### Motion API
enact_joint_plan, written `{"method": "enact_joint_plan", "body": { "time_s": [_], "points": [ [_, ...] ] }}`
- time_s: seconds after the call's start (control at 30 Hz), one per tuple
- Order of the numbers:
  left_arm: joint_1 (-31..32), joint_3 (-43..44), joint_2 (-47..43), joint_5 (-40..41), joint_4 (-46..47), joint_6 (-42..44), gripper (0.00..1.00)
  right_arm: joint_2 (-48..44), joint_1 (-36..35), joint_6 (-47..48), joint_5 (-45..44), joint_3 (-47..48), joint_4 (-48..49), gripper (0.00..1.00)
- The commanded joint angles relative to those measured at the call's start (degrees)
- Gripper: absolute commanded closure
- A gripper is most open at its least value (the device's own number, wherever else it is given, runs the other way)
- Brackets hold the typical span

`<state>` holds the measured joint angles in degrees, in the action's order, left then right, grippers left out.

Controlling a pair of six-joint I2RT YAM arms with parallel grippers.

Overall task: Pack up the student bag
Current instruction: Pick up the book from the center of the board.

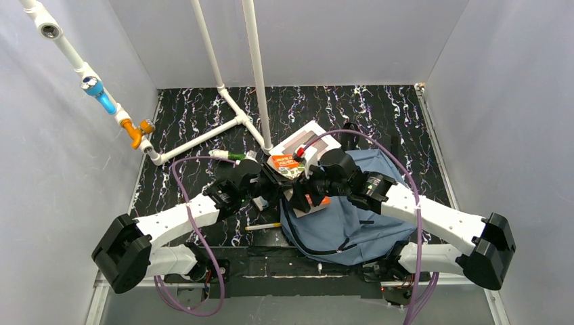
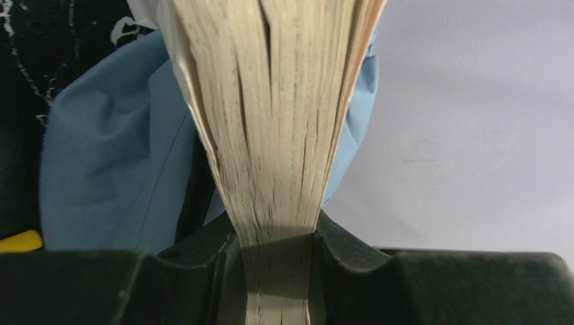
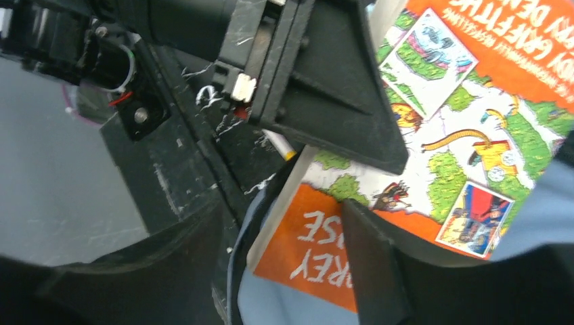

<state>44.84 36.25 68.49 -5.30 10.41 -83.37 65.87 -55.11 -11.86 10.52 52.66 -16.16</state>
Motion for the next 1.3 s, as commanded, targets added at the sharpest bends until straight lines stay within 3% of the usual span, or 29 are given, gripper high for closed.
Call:
{"method": "enact_joint_plan", "body": {
  "time_s": [0.0, 0.07, 0.17, 0.27, 0.37, 0.5, 0.77, 0.83, 0.9, 1.07, 1.17, 1.27],
  "points": [
    [-0.02, -1.89, -4.3, 0.35, 2.3, 1.78, 1.0, 0.49, -0.77, -2.48, 6.04, 1.14, 0.84, 0.19],
    [-0.59, -2.9, -5.57, -0.1, 1.88, 2.71, 1.0, 0.21, -0.79, -3.38, 3.33, 3.43, -2.47, 0.03],
    [-1.6, -3.45, -7.62, -3.39, 1.88, 6.2, 1.0, -0.91, -0.36, -3.38, 0.05, 8.94, -8.32, 0.01],
    [-2.54, -0.19, -8.26, -12.46, 1.8, 16.62, 1.0, -2.93, 2.47, -2.64, -0.11, 12.39, -11.35, 0.02],
    [-3.09, 3.78, -7.42, -24.29, 1.8, 24.58, 1.0, -4.58, 11.32, -2.92, 7.94, 11.07, -9.66, 0.02],
    [-5.3, 7.93, -6.37, -39.94, 1.37, 29.96, 1.0, -4.6, 23.38, -9.12, 28.66, 5.92, -1.22, 0.02],
    [-9.44, 12.53, -10.35, -56.6, -2.38, 36.08, 1.0, -5.92, 28.23, -24.35, 38.58, -3.15, 14.91, 0.02],
    [-9.64, 13.27, -10.23, -58.49, -4.22, 37.35, 1.0, -6.57, 28.34, -27.45, 40.68, -4.96, 21.18, 0.02],
    [-9.76, 16.55, -9.82, -57.22, -15.26, 45.08, 1.0, -7.0, 28.39, -26.74, 41.48, -4.88, 19.59, 0.01],
    [-9.86, 23.3, -10.04, -48.45, -35.03, 58.14, 1.0, -6.82, 28.9, -17.57, 34.01, 0.01, 1.46, 0.02],
    [-10.02, 25.0, -10.58, -42.11, -39.16, 59.74, 1.0, -7.2, 28.92, -16.46, 26.34, 1.75, -4.54, 0.02],
    [-10.03, 25.16, -10.57, -39.52, -39.94, 59.06, 1.0, -7.99, 28.92, -18.32, 27.87, -0.21, -2.14, 0.02]
  ]
}}
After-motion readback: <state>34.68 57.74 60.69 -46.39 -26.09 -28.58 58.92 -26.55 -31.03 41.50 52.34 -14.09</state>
